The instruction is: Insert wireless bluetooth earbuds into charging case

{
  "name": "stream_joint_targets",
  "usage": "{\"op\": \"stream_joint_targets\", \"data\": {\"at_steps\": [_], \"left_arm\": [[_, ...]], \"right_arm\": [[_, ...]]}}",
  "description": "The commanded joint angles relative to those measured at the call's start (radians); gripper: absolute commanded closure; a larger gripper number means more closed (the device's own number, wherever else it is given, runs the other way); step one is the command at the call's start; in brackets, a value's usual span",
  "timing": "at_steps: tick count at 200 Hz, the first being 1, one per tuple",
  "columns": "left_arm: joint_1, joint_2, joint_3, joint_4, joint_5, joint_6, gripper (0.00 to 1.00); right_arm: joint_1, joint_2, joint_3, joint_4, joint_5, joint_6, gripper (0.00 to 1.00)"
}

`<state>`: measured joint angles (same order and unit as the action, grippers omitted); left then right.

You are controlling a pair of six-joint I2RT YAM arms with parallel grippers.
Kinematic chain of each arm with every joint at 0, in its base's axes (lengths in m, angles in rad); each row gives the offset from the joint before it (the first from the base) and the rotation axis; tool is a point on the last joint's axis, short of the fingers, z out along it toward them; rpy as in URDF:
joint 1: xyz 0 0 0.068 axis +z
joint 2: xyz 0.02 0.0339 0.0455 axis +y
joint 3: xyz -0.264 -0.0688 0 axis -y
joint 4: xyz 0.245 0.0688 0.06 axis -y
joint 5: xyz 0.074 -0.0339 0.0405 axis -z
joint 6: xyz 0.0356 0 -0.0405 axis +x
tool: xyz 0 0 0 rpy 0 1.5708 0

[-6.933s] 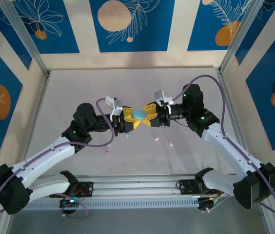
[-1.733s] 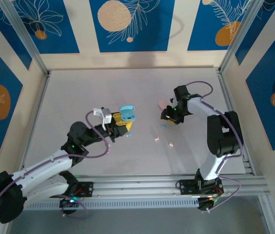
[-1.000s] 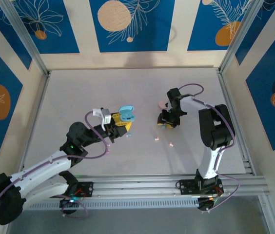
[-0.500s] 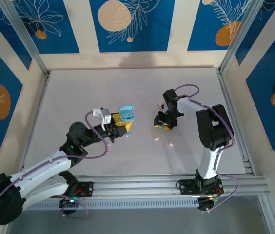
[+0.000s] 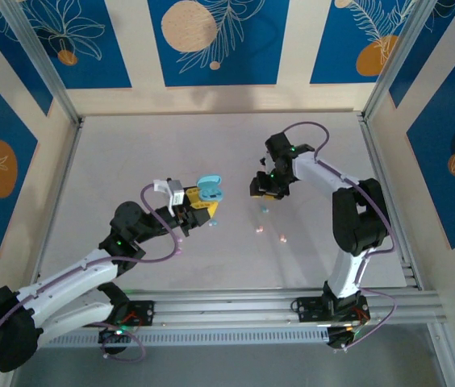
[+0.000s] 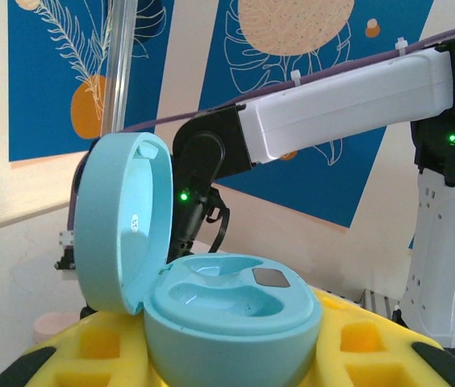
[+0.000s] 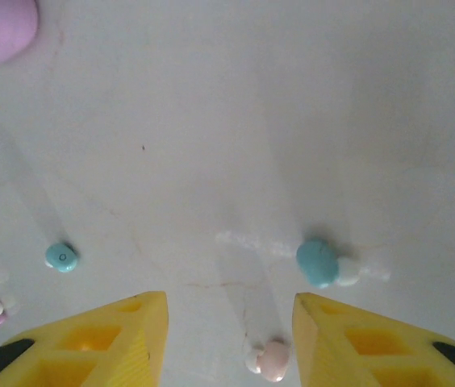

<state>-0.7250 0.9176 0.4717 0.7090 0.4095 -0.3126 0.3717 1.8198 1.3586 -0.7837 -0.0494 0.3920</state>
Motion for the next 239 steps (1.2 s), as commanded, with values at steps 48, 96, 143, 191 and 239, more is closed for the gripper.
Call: {"op": "stream_joint_targets", "data": {"at_steps": [48, 96, 143, 191, 239], "left_arm": [[-0.008, -0.023, 0.012, -0.003, -0.014, 0.011, 0.77], [-0.008, -0.029, 0.011, -0.011, -0.015, 0.012, 0.77], [-0.008, -0.029, 0.011, -0.011, -0.016, 0.012, 0.77], [-0.008, -0.025, 0.011, -0.009, -0.017, 0.006, 0.76], [-0.008, -0.024, 0.012, -0.009, -0.017, 0.002, 0.76]], "right_arm": [[0.011, 0.164, 0.091, -0.095, 0.025, -0.209, 0.56], [0.007, 0.191, 0.075, -0.104, -0.005, -0.205, 0.55], [0.007, 0.19, 0.057, -0.12, -0.01, -0.203, 0.55], [0.012, 0.183, 0.056, -0.13, -0.006, -0.199, 0.55], [0.014, 0.178, 0.063, -0.131, 0.008, -0.199, 0.56]]}}
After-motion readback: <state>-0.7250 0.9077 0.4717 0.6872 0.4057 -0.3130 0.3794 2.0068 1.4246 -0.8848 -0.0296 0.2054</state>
